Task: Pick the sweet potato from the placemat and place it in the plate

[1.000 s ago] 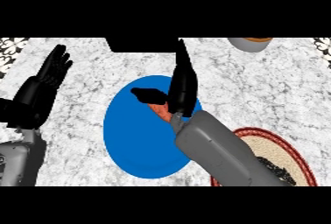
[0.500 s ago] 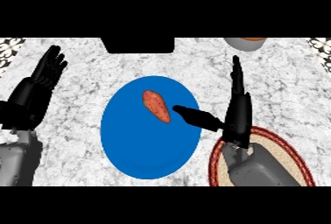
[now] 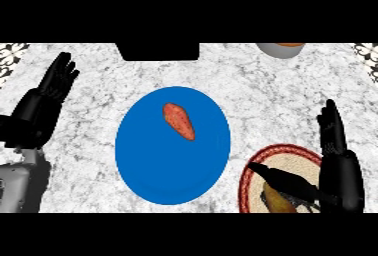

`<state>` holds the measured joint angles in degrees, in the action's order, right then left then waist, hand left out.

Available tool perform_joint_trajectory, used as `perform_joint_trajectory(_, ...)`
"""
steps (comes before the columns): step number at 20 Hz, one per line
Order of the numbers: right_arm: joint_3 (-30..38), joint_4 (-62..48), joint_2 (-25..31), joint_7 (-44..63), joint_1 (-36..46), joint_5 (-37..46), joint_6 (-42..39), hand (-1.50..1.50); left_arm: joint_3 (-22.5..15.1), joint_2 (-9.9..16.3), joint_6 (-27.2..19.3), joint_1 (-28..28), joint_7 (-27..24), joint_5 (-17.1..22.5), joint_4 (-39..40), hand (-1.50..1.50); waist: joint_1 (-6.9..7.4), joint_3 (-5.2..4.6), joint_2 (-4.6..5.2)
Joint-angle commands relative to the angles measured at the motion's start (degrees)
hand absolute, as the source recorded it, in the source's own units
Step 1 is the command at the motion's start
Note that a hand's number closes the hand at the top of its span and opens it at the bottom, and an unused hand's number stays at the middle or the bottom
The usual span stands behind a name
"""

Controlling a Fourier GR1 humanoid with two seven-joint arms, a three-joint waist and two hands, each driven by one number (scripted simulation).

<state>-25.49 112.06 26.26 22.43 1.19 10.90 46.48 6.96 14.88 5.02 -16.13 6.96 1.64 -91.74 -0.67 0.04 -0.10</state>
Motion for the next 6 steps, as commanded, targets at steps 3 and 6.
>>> perform_joint_trajectory(3,7.03,5.20,3.74,-5.00,-8.17,-4.33,-6.96,-1.50,0.18,-0.12,0.09,-1.05,2.11,-0.30,-1.95,0.00,0.37,-0.03,0.03)
perform_joint_trajectory(6,7.39,3.95,1.82,-10.68,-13.84,-3.00,-5.23,-1.50,2.08,1.08,2.81,1.12,-0.35,1.63,-0.77,0.00,0.35,-0.04,0.04)
